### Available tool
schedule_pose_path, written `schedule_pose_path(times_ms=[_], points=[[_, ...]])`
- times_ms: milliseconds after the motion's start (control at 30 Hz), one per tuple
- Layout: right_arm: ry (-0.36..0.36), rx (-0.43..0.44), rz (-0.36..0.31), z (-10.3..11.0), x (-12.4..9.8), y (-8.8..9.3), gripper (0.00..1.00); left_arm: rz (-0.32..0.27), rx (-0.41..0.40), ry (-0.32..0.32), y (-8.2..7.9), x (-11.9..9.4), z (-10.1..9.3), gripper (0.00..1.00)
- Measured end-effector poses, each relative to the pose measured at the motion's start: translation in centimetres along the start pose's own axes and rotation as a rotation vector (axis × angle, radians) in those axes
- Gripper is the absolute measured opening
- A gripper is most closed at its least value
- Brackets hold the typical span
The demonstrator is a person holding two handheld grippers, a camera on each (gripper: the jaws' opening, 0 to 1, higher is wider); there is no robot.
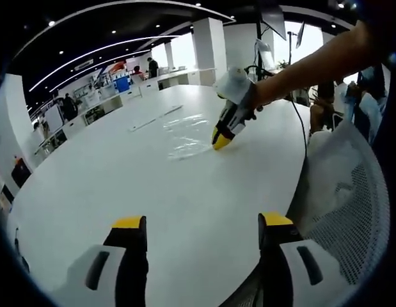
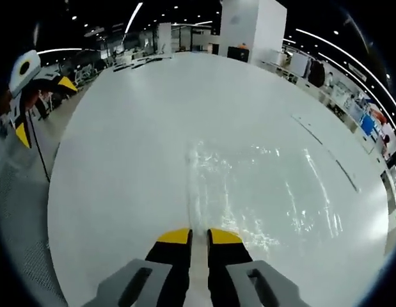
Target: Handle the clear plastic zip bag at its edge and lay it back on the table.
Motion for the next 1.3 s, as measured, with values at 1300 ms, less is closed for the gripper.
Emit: schedule_pose_path(times_ms=[1300], points=[[-0.114, -0.326, -0.034, 2.7, -3.7, -1.6, 0.0, -0.008, 0.092, 0.044, -1.8, 1.6, -0.6, 0.64]])
Point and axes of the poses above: the point that each gripper's makers call its tool centre point, and the gripper's own axes: x roughly forward along the fingers, z roughly to its left, y roughly out of its underside, the point moved 9 cm from there along -x, roughly backward along the fingers, and after that the axes turned 7 degrees about -x, right-handed, at the moved point
